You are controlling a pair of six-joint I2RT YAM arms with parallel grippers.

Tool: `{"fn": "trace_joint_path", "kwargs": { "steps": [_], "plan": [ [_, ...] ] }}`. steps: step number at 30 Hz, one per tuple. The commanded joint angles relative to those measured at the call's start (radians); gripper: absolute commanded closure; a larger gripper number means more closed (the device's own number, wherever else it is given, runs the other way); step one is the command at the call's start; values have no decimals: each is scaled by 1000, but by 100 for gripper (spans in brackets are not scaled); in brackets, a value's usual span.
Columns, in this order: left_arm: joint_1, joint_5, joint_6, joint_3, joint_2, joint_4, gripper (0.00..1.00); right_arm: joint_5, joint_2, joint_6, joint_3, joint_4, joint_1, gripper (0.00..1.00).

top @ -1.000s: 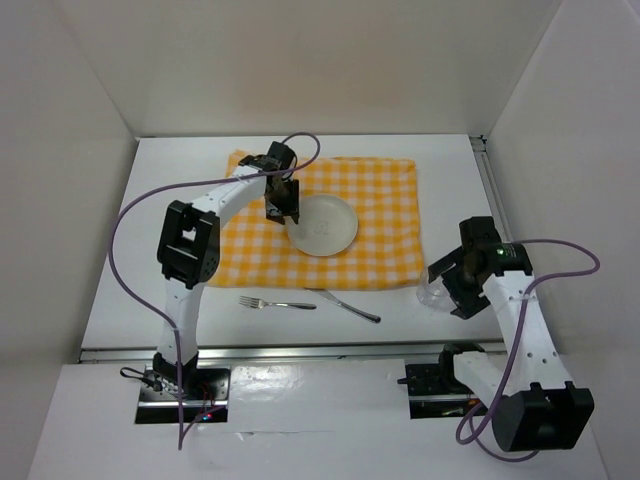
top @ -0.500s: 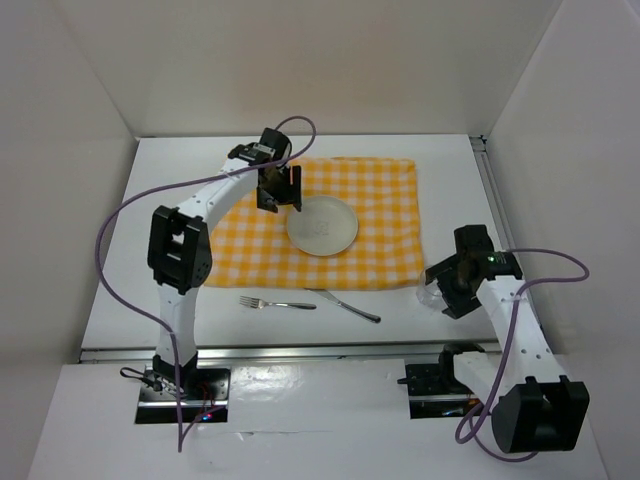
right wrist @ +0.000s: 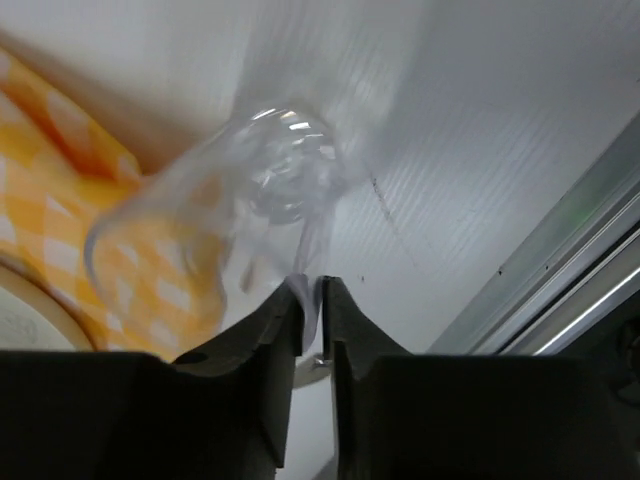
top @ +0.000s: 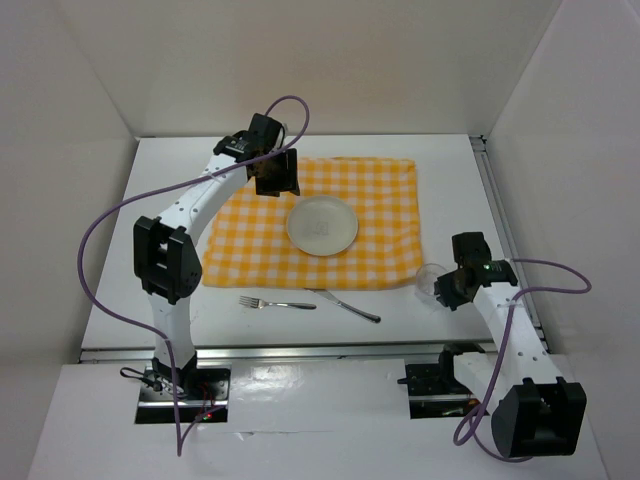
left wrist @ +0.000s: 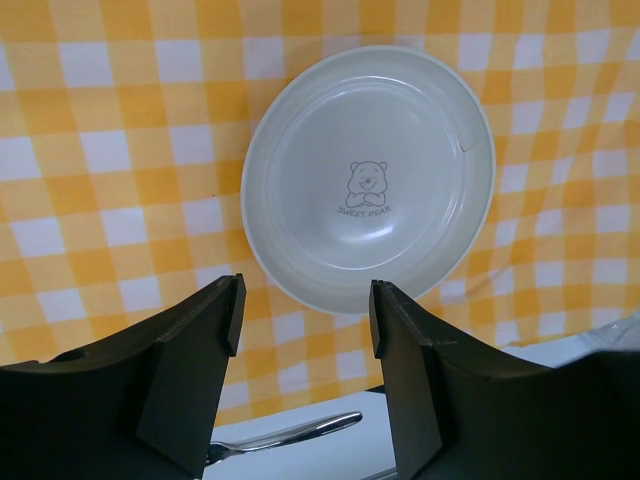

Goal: Set the dinner table for one person

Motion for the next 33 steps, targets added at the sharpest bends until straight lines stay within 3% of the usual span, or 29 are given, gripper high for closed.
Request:
{"fn": "trace_joint_path", "kwargs": {
  "steps": [1,2,3,6,9,11,12,15,16,18,19,21,25,28,33],
  "plan": [
    [4,16,-1,3,-32,3,31,101,-10,69,21,2,-2,80],
    [4,16,-1,3,-32,3,31,123,-10,69,60,-18,-2,94],
    [4,16,-1,3,-32,3,31,144,-37,69,85,-50,-2,99],
    [4,25,-1,13,-32,3,31,226,-69,30,189,-60,-2,100],
    [4,35,-10,2,-41,3,32,250,-59,-88,297,36,-2,100],
    [4,25,-10,-21,-55,3,32,250,25,-178,384,84,-2,100],
    [4,25,-20,-21,-66,3,32,226,64,-234,406,185,-2,100],
    [13,-4,-30,-67,-92,3,33,32,266,-457,533,322,-2,100],
    [13,-19,-39,-76,-92,3,33,-24,411,-488,590,357,-2,100],
    [13,-31,-50,-93,-121,3,33,-145,568,-568,799,347,9,100],
    [13,-48,-50,-111,-130,-9,33,-136,712,-568,872,280,22,100],
    [22,-70,-59,-150,-159,-9,33,-115,817,-611,1025,270,48,100],
    [33,-93,-68,-239,-217,5,33,-156,998,-631,1178,267,49,100],
    [43,-93,-77,-286,-239,25,34,-167,1109,-631,1256,238,49,100],
    [53,-102,-77,-317,-248,25,37,-159,1178,-622,1236,276,58,100]
  ]
}}
